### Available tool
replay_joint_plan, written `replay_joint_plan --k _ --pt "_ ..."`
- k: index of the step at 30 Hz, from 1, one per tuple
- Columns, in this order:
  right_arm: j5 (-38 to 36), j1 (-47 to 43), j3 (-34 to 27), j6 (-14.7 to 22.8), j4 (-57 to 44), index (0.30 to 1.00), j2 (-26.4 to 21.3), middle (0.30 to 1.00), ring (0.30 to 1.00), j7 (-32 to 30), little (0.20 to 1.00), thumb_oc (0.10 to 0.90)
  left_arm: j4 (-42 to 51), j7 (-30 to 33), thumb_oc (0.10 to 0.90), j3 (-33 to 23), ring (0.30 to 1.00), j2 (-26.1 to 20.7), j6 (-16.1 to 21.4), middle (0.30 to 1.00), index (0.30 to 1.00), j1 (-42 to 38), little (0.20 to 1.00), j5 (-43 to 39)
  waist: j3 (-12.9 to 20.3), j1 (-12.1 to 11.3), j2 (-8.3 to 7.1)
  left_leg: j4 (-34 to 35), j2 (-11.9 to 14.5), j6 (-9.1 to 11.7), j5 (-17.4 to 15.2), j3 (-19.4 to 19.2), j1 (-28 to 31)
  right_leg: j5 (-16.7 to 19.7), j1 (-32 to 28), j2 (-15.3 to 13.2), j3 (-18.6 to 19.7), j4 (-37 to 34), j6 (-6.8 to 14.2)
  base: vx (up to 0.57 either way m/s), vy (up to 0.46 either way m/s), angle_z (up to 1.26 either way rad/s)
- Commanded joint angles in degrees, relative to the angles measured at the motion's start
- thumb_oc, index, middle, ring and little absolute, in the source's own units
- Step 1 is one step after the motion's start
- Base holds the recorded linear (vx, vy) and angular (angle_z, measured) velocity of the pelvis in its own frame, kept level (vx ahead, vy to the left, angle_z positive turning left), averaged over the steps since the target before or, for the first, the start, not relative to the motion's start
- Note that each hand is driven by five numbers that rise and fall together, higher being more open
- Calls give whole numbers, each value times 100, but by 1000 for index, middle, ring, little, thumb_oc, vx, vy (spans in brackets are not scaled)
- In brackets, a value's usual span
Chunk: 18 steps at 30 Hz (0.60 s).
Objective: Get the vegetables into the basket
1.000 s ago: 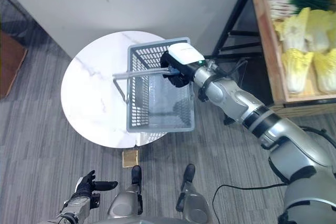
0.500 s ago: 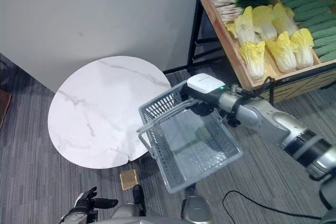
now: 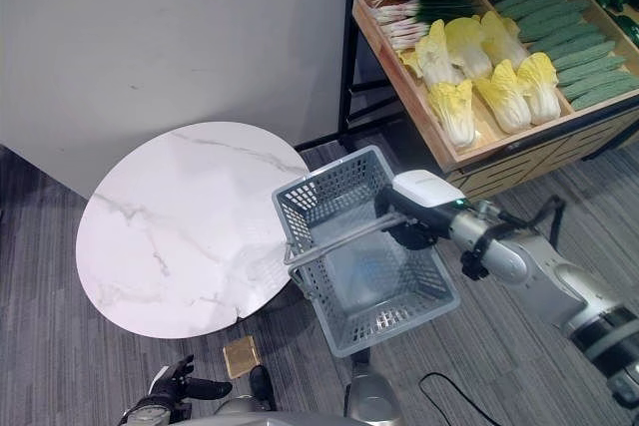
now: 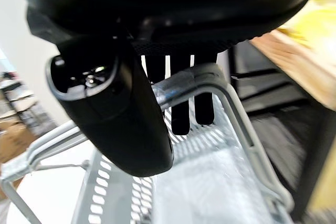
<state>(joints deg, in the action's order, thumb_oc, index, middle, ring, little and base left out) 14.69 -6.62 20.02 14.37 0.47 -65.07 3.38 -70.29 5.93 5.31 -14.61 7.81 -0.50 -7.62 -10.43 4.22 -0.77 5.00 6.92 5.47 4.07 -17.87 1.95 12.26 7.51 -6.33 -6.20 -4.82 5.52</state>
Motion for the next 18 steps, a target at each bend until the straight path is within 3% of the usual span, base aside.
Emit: replay_joint_plan --k 1,3,5,11,12,13,14,18 --pt "56 -548 -976 255 -508 300 294 300 300 -856 300 400 -210 -61 900 144 1000 -534 113 1000 1000 -207 1000 272 12 61 -434 0 108 29 -163 -19 106 143 32 -877 168 592 948 -54 93 -4" --pt "85 -373 -1143 232 -514 300 383 300 300 -898 300 400 -227 -46 900 118 1000 -573 124 1000 1000 -251 1000 308 -55 116 -467 0 34 4 -179 -143 68 590 194 -934 256 517 948 -88 106 -22" --pt "130 -235 -1299 203 -530 300 473 300 300 -973 300 400 -214 -44 900 70 1000 -658 149 1000 1000 -282 1000 347 -96 155 -452 0 61 -18 -153 -291 3 766 365 -994 238 461 948 -130 93 -67" --pt "-79 -47 -1455 228 -264 300 706 300 300 -989 300 400 -148 -51 900 -227 1000 -863 109 1000 1000 -138 1000 276 -24 -89 -375 -31 117 -114 -263 -861 47 -184 -5 -1211 -942 1105 927 -114 127 -92" --pt "-124 -98 -1402 252 -184 300 724 300 300 -945 300 400 -143 -96 900 -323 1000 -891 101 1000 1000 -42 1000 252 36 -179 -380 -75 82 -167 -249 -1142 57 -443 -198 -1250 -1191 1409 870 -151 69 -145" --pt "-135 -139 -1372 259 -148 300 767 300 300 -941 300 400 -130 -113 900 -336 1000 -888 108 1000 1000 -9 1000 246 73 -206 -379 -92 76 -179 -222 -1294 66 -519 -288 -1242 -1277 1514 860 -121 -6 -129" --pt "-123 -78 -1404 284 -140 300 801 300 300 -944 300 400 -137 -162 900 -389 1000 -831 122 1000 1000 51 1000 191 167 -209 -417 -176 109 -111 -198 -1511 69 -542 -519 -1105 -1339 1074 856 -51 -85 -105" --pt "-62 101 -1525 304 -204 300 772 300 300 -950 300 400 -152 -154 900 -397 1000 -765 112 1000 1000 1 1000 215 189 -153 -363 -275 215 -15 -165 -1630 107 -610 -569 -987 -1451 813 812 2 -117 -70"
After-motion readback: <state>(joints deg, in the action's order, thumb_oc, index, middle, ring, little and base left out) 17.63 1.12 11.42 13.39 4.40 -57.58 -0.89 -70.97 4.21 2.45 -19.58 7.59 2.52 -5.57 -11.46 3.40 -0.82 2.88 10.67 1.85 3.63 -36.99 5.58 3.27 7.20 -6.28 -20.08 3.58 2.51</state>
